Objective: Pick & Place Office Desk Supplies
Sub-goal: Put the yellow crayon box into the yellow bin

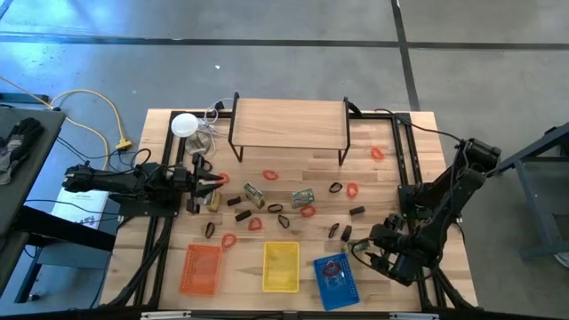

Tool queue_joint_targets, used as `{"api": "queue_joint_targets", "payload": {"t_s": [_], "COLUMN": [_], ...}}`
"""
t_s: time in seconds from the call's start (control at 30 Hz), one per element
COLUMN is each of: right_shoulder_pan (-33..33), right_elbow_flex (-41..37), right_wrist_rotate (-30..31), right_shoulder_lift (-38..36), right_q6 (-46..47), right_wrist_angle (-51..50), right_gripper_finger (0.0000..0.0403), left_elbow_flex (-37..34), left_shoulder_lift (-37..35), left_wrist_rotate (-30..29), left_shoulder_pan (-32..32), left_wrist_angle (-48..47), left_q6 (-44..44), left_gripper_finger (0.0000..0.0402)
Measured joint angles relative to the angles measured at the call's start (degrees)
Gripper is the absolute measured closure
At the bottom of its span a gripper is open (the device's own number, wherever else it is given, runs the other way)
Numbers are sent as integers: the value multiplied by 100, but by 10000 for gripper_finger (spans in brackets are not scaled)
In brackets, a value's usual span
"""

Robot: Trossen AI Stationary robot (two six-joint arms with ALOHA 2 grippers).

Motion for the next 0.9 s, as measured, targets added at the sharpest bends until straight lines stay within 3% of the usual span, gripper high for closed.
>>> {"api": "queue_joint_targets", "payload": {"t_s": [0.13,0.27,0.5,0.77,0.9], "right_shoulder_pan": [-2,-19,-271,-558,-595], "right_elbow_flex": [0,-1,-1,0,0], "right_wrist_rotate": [628,821,727,-51,-147], "right_shoulder_lift": [0,2,2,38,151], "right_q6": [-177,-485,-595,-1118,-1432], "right_wrist_angle": [35,86,427,1124,1288], "right_gripper_finger": [14,14,14,14,33], "left_elbow_flex": [0,0,0,0,0], "left_shoulder_lift": [1,0,2,1,1], "left_wrist_rotate": [0,2,4,4,4], "left_shoulder_pan": [0,0,0,0,1], "left_wrist_angle": [0,-2,-4,-7,-5], "left_q6": [-123,-150,-171,70,71], "left_gripper_finger": [325,325,325,325,325]}}
